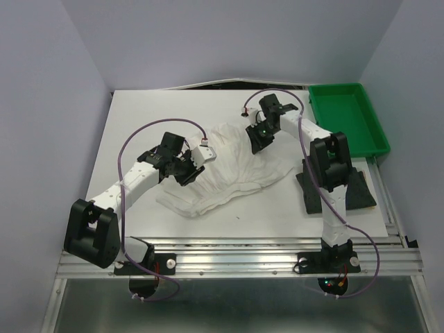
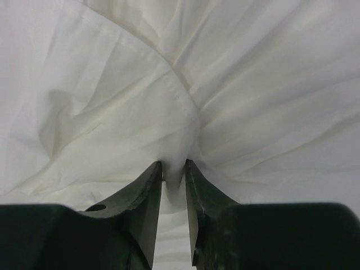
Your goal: Fold and stack the skirts
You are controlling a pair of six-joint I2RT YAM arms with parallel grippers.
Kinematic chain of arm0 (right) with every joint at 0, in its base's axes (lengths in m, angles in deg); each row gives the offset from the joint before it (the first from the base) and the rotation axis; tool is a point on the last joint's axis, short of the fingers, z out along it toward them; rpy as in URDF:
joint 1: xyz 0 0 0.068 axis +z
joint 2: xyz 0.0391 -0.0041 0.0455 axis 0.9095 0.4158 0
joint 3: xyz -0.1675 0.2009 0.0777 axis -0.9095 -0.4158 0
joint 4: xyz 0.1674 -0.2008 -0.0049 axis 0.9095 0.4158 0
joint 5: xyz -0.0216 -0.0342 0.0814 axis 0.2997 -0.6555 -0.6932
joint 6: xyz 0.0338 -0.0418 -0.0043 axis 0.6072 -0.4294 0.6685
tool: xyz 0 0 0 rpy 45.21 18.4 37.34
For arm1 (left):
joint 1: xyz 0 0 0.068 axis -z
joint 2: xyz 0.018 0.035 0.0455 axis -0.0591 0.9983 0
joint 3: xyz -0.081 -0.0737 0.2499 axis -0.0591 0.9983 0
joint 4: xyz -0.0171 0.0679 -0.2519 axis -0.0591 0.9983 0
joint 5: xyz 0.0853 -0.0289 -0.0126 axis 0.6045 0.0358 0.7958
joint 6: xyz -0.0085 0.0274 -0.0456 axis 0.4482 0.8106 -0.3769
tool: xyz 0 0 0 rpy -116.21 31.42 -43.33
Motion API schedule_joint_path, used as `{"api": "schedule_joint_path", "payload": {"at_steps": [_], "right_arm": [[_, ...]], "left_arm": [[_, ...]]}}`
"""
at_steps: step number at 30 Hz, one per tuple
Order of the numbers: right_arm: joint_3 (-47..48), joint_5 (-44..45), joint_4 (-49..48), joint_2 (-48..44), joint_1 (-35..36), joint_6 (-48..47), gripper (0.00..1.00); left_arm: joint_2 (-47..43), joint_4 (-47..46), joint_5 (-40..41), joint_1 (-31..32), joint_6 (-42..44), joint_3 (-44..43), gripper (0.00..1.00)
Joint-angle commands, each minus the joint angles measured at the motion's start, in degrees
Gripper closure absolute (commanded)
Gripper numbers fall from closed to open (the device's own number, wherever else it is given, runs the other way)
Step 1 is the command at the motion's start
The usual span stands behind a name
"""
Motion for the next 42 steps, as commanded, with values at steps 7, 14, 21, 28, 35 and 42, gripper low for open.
{"api": "schedule_joint_path", "payload": {"at_steps": [7,14,21,28,35,42], "right_arm": [[1.6,-0.9,1.4,-8.54,2.55,1.01,0.79],[3.97,-0.37,-0.09,-8.81,5.89,2.5,0.99],[6.18,8.66,-1.58,-5.65,8.36,3.3,0.55],[5.3,14.48,-2.81,-3.1,8.36,-0.47,0.27],[6.97,12.2,-3.08,2.35,7.22,-2.94,0.37],[6.09,8.07,-1.59,-0.1,7.22,-1.01,0.77]], "left_arm": [[-0.5,-0.67,-1.4,-0.3,-0.31,-0.66,0.59],[-0.94,-0.59,-2.18,-0.65,-0.75,-1.1,0.59],[-1.82,0.64,-3.68,-3.03,-1.01,-1.28,0.59],[-1.38,0.38,-4.47,-3.2,-1.1,-1.27,0.59],[-1.73,0.64,-4.12,-3.2,-0.75,-1.63,0.59],[-2.26,0.38,-4.21,-3.38,-0.4,0.13,0.59]]}}
